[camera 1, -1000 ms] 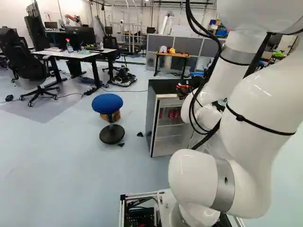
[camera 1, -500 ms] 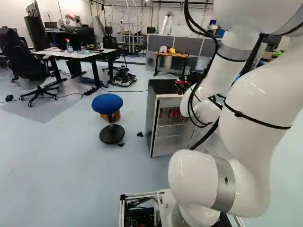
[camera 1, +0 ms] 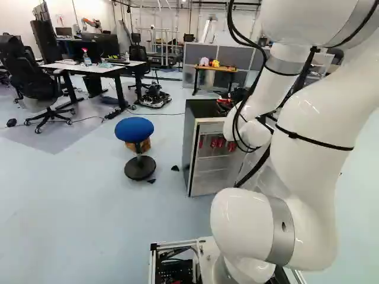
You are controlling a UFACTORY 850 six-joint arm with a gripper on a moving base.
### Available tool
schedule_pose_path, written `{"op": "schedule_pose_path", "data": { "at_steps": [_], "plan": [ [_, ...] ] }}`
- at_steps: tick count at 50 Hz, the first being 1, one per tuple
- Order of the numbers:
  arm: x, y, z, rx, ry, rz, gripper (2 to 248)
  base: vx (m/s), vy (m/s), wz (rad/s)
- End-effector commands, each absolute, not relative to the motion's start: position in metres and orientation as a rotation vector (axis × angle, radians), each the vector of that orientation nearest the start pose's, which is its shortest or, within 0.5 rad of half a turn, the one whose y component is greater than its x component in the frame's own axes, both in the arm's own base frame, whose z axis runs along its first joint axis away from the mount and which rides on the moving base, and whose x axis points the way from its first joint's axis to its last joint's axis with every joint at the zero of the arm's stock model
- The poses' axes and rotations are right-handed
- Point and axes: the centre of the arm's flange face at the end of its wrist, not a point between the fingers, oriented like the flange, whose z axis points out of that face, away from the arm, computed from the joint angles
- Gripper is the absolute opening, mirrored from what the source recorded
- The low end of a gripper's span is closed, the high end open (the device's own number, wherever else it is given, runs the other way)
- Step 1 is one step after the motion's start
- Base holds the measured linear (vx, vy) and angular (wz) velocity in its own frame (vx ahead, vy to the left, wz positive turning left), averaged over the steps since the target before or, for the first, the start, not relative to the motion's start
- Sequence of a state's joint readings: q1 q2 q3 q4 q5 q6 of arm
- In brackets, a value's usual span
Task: Grab a drink from the fridge
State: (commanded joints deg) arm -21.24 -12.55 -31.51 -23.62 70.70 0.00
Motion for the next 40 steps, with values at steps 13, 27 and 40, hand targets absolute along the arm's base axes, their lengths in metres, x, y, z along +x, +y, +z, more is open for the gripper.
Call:
{"op": "schedule_pose_path", "data": {
  "at_steps": [13,27,40],
  "plan": [
    [0.451,-0.133,0.385,-2.315,-0.185,-2.224,93,0.0,0.0,0.0],
    [0.474,-0.137,0.381,-2.329,-0.19,-2.209,93,0.0,0.0,0.0],
    [0.496,-0.141,0.376,-2.348,-0.183,-2.196,93,0.0,0.0,0.0]
  ]
}}
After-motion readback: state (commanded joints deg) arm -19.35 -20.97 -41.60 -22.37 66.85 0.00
